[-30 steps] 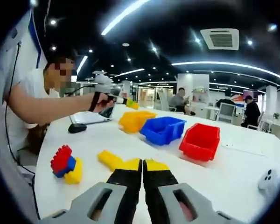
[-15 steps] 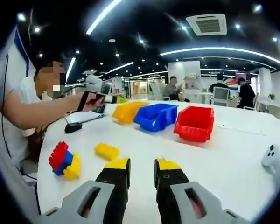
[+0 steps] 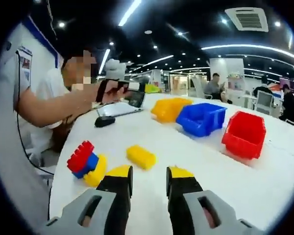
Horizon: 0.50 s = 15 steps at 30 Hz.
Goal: Take apart the toy blocks one by one and place each separated block into its matching bin, sorting the blocks by their type until all the connected pieces are disassembled and separated into the correct bins
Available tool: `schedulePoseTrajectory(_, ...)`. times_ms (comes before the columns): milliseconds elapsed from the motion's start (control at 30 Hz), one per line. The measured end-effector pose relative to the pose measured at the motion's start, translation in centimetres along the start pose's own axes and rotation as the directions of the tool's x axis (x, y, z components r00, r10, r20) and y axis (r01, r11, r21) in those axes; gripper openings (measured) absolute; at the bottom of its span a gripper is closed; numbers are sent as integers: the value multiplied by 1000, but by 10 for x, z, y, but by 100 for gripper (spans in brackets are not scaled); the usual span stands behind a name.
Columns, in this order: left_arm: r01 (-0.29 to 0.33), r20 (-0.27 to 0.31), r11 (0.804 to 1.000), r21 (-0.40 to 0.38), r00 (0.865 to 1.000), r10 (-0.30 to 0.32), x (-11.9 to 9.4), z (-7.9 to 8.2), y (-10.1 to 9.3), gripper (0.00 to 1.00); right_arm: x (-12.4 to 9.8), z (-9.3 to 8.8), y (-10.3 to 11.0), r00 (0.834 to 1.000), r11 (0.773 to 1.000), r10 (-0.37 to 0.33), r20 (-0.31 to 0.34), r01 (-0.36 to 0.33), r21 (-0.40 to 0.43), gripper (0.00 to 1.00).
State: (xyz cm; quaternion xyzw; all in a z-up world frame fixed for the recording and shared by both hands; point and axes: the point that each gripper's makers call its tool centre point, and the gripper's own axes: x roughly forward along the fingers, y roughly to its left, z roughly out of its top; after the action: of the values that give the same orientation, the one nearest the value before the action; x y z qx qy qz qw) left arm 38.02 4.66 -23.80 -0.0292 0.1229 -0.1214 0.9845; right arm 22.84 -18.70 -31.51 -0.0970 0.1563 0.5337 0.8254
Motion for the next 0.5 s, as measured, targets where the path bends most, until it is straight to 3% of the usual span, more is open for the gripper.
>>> schedulePoseTrajectory(100,13,-32,1000,-4,999,-13,-17,-9,-12,71,17,-3,2,996,995,56,-62,-61,-79,31)
schedulePoseTrajectory(233,11,-6,999,-39,1000,-11,-53,-16,-31,65,44,-6,2,981,980,129,-144,-148,-129,34)
schedulePoseTrajectory(333,54,-56,997,-53,997,-57,-79,-36,-58,64,60,-6,1,970,963,150,-193,-187,-194,34)
schedulePoseTrajectory(400,99,-40,987,-124,994,-105,-101,-44,-79,63,69,-4,2,967,957,161,-198,-202,-210,34)
schedulePoseTrajectory(500,105,-12,980,-170,994,-109,-117,-48,-80,56,80,-8,3,954,947,174,-246,-231,-225,34)
